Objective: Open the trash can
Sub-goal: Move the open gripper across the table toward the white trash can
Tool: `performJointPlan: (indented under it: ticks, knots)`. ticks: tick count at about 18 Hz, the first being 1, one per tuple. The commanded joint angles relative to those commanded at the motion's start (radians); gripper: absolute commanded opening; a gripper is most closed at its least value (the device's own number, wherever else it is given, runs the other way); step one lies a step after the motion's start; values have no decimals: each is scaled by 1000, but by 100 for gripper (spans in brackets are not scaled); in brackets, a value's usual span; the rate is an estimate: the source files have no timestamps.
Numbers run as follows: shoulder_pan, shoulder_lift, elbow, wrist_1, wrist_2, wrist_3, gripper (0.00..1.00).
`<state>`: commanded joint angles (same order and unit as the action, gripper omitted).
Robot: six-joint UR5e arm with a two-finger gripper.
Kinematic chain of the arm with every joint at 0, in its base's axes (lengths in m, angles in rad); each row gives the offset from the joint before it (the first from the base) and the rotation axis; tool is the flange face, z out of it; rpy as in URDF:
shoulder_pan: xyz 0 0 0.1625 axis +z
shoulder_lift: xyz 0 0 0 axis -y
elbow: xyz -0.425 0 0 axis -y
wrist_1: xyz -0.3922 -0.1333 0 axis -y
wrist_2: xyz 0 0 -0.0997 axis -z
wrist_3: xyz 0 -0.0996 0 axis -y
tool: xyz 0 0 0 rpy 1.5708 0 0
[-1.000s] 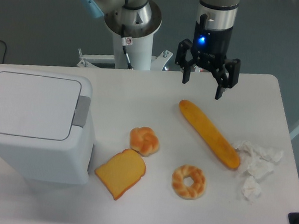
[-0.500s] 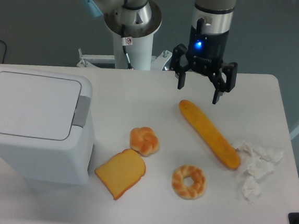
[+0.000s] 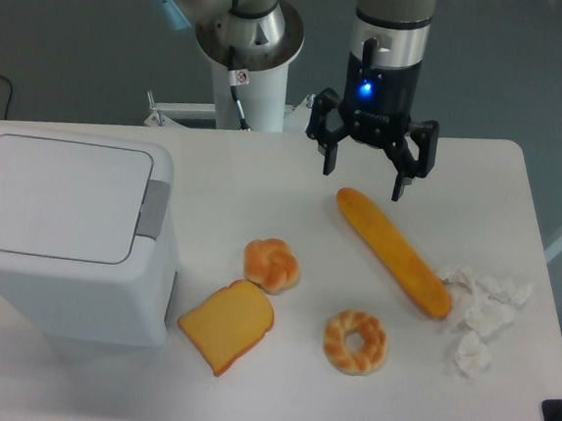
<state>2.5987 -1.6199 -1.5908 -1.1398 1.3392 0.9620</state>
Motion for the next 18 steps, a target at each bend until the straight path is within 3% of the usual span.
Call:
performJointPlan:
  ticks: [7,18]
  knots:
    - [-32,-11,18,5,0,-173,100]
    - [-40,-14,51,11,-58,-299,100]
